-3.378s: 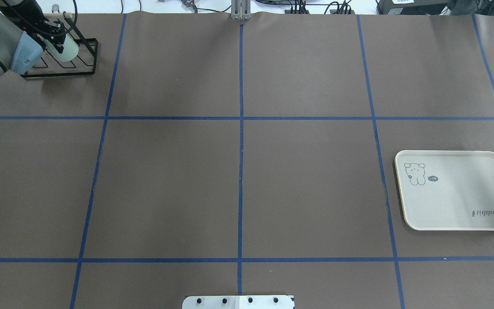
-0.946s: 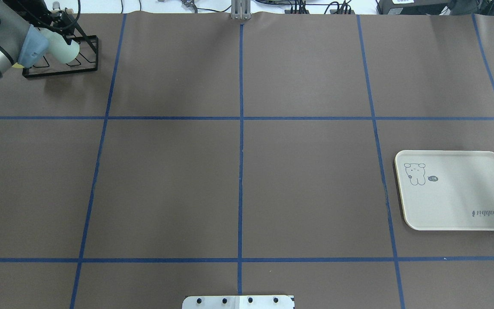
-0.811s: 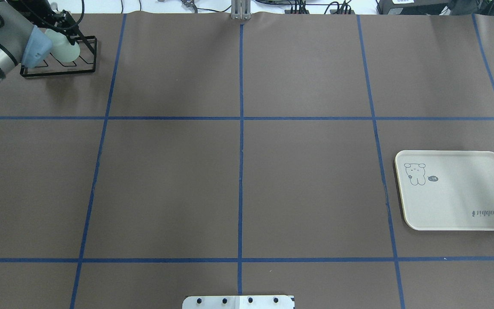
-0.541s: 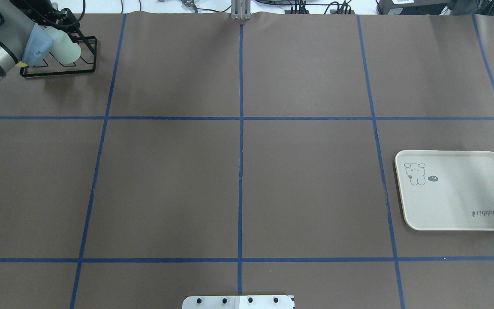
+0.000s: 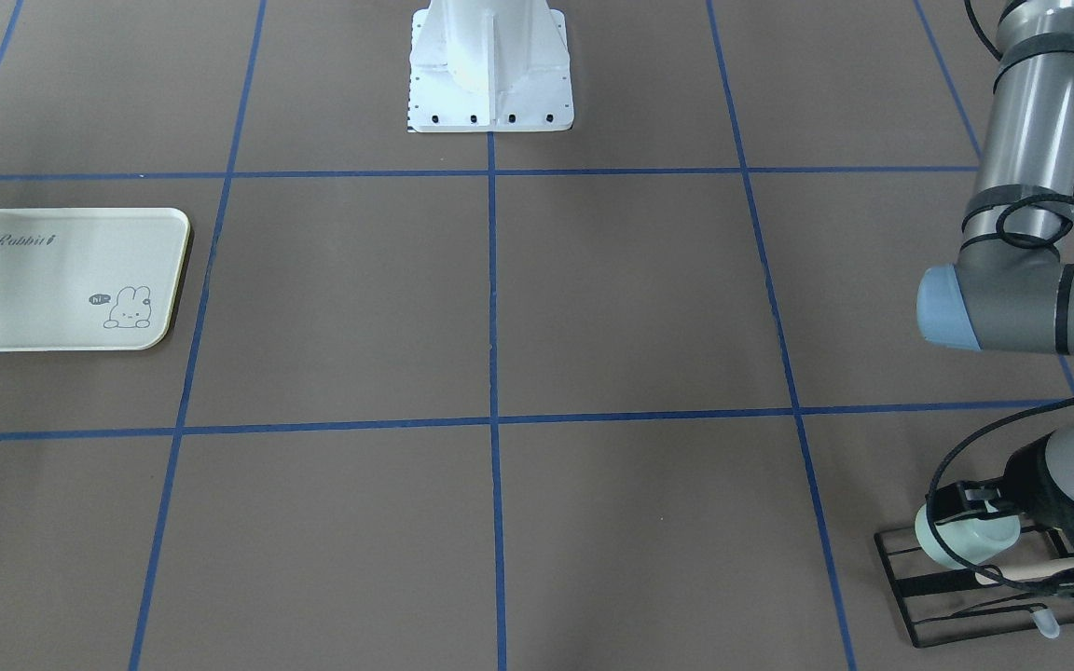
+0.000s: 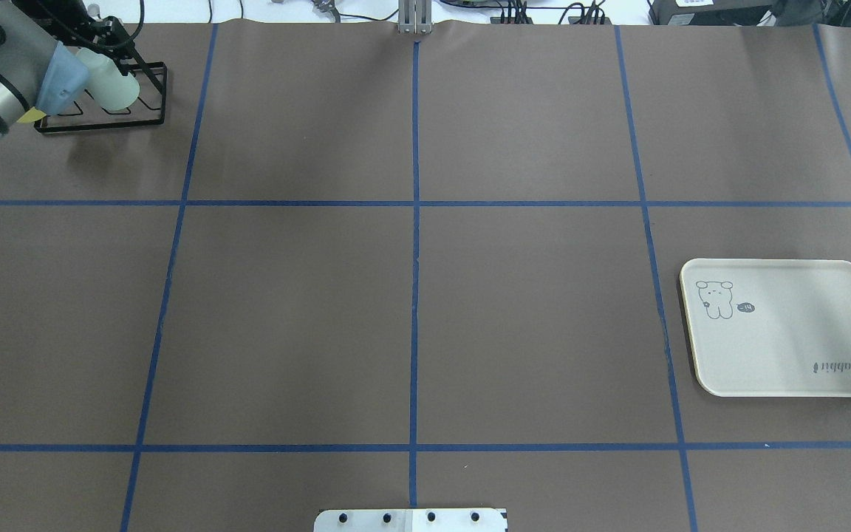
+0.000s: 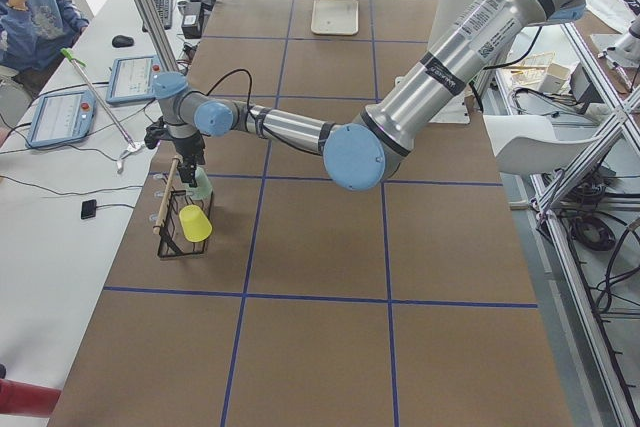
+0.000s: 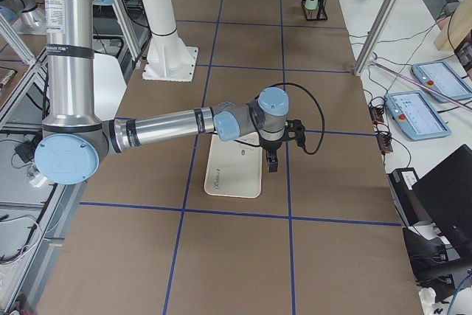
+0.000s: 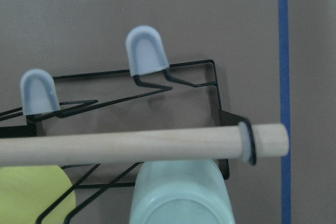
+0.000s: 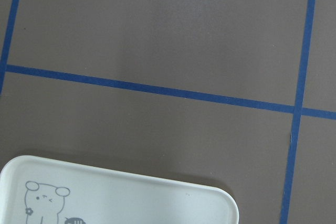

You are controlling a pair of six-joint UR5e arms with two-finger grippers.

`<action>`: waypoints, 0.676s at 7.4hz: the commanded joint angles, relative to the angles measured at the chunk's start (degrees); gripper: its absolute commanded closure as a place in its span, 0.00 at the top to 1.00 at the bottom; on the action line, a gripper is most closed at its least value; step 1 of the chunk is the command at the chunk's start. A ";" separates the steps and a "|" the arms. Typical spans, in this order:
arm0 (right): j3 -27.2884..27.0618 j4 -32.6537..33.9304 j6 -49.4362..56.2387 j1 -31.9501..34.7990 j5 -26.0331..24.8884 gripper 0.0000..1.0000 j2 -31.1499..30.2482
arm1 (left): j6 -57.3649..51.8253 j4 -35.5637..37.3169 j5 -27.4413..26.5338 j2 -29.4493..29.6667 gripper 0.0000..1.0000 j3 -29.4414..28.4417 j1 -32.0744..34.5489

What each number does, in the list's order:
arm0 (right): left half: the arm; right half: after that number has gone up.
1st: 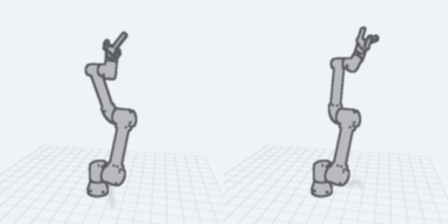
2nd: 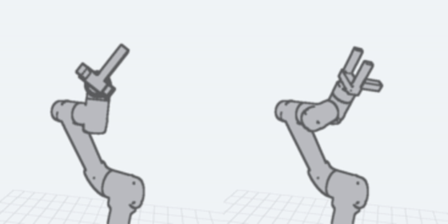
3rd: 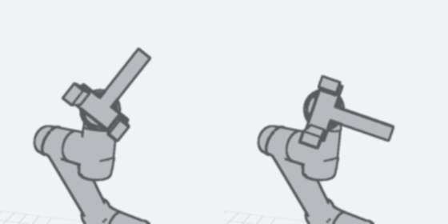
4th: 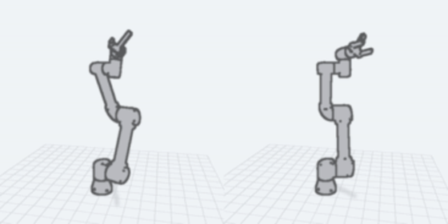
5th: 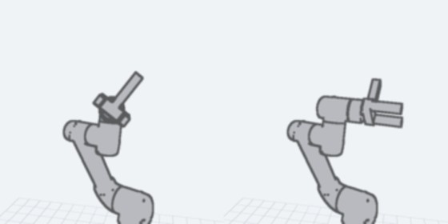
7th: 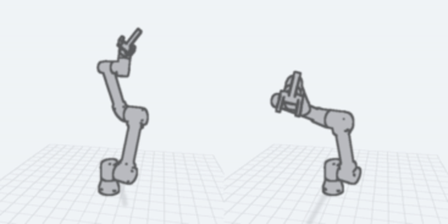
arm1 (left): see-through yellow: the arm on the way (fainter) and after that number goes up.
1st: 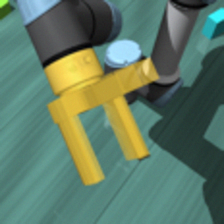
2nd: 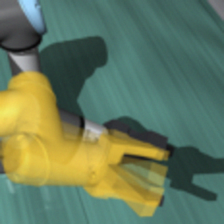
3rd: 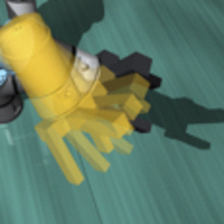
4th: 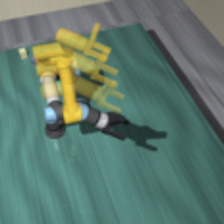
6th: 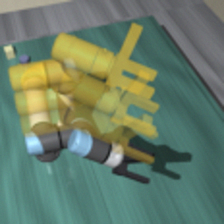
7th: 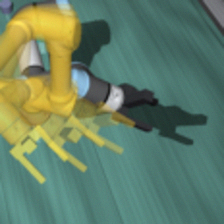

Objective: Left arm grabs green cup and hands to right arm on tray

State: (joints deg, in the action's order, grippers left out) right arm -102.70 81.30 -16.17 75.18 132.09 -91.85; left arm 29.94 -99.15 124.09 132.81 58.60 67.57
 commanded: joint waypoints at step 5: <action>-0.04 0.00 0.00 -0.03 0.01 1.00 -0.26 | 0.47 0.62 0.10 0.34 0.00 0.63 0.27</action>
State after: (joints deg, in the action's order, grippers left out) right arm -102.71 81.30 -16.17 75.16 132.10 -92.03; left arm 30.28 -99.09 124.05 132.97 58.64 67.56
